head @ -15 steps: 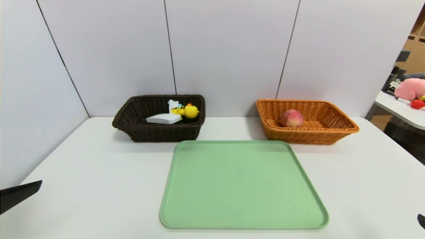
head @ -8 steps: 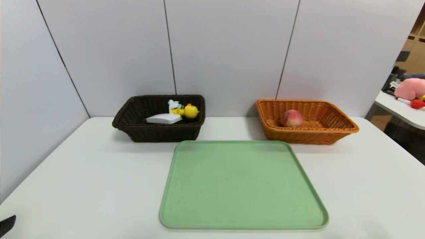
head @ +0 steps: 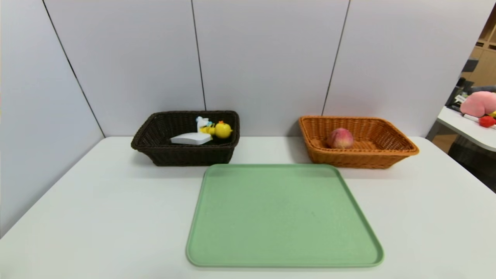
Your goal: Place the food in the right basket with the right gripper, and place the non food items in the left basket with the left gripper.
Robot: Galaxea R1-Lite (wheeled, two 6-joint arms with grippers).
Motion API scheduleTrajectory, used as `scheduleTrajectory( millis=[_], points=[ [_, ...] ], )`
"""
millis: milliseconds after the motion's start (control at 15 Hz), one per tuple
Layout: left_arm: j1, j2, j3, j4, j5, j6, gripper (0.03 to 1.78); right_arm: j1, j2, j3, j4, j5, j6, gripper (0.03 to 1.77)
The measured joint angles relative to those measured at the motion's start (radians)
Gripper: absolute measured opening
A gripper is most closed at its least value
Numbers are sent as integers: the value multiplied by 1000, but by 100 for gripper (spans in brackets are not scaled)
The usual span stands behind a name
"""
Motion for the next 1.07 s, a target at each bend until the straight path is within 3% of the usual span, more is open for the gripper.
scheduleTrajectory(
  millis=[267, 733, 1067],
  points=[
    [55, -58, 39, 0, -11, -15, 169, -20, -58, 7, 46, 1, 1, 170],
    [145, -140, 110, 0, -91, -51, 169, -58, -103, 38, 47, 3, 3, 170],
    [175, -186, 156, -1, -95, -70, 169, -79, -130, 87, 47, 8, 4, 170]
  ],
)
